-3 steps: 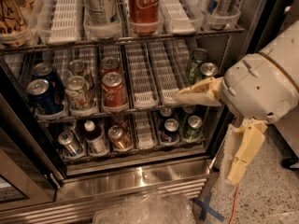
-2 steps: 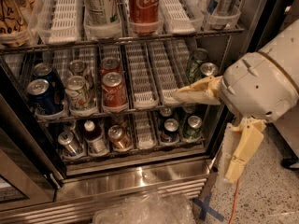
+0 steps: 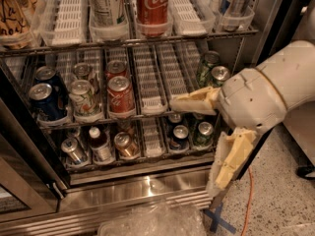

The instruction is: Pick blue plastic bottle from bottom shelf of fridge

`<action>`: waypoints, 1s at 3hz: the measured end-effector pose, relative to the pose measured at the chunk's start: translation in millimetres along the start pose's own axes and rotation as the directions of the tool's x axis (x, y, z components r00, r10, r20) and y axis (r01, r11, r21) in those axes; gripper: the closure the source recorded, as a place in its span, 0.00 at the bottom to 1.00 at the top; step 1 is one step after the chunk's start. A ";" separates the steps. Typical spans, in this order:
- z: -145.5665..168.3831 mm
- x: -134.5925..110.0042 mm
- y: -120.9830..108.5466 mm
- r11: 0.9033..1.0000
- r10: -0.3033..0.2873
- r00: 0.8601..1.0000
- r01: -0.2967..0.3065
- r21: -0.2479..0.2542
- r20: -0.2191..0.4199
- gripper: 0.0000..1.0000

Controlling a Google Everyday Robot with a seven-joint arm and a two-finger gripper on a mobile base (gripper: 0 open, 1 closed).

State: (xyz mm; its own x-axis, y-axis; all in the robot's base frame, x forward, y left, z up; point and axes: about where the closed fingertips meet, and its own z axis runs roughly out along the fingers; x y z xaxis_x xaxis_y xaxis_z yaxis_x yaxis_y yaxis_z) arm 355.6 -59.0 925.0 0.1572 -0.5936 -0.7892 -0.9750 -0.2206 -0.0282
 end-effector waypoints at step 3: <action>38.2 7.2 -6.7 0.995 0.054 0.998 -0.057 0.078 0.042 0.00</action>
Offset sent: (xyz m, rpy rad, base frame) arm -0.0003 0.0172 -0.0170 0.0939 0.0189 -0.0436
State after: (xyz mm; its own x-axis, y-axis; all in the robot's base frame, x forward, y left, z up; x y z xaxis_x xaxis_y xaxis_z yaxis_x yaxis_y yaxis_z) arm 357.2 -32.2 896.1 0.0977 -0.5714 -0.8148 -0.9916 -0.1258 -0.0307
